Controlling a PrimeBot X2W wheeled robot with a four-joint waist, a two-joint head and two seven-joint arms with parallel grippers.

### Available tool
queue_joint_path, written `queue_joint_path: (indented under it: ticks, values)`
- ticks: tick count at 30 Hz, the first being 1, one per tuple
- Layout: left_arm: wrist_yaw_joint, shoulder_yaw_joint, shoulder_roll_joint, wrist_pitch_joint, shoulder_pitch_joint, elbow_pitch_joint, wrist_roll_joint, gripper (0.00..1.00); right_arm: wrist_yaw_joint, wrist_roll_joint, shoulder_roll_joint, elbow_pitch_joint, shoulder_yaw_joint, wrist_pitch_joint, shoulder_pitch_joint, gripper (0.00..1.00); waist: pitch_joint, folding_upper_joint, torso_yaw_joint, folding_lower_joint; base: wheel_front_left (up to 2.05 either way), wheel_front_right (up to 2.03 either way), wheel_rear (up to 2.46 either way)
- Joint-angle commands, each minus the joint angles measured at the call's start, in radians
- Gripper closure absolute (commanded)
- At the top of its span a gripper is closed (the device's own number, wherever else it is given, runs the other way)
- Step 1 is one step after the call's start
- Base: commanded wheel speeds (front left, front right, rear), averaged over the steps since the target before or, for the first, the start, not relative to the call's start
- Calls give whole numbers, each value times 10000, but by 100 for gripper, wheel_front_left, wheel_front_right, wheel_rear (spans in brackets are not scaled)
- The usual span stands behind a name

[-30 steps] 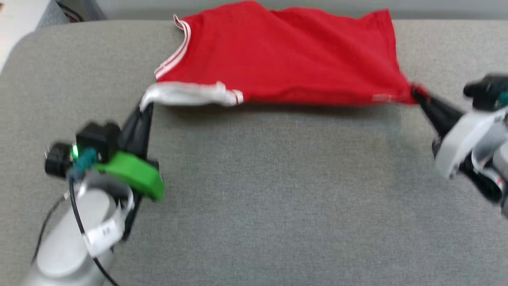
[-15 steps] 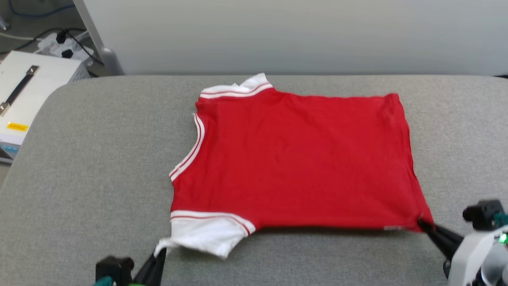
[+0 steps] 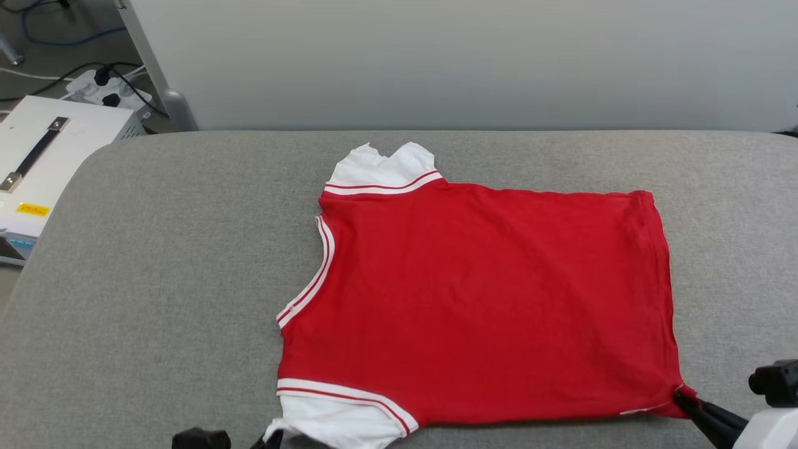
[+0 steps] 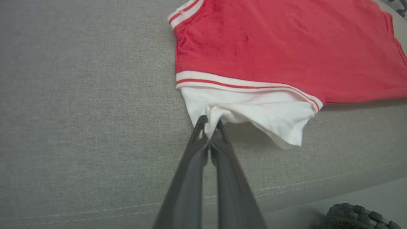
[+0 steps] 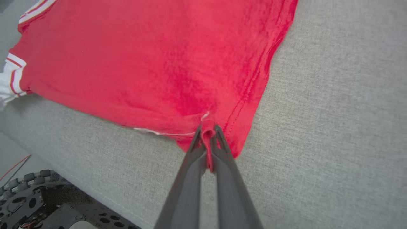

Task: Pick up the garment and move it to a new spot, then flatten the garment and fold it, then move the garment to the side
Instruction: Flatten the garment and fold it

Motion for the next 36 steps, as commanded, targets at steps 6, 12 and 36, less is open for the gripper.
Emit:
queue_joint_path:
  ticks: [6, 12, 36]
  values:
    - [-740, 68, -108, 31, -2367, 717, 481, 100, -7, -113, 362, -430, -1294, 355, -176, 100, 602, -1, 27, 1, 0, 0, 0]
    - [-1408, 86, -295, 51, -4388, 1643, 824, 100, -7, -350, 675, -728, -2164, 1005, -883, 100, 1248, -1, -266, 1, 0, 0, 0]
    - [-3172, -517, -1867, -867, -7426, 7552, 694, 100, -7, -1270, 2237, 1731, -1687, 1628, -3501, 100, 2916, -1, -462, 1, 0, 0, 0]
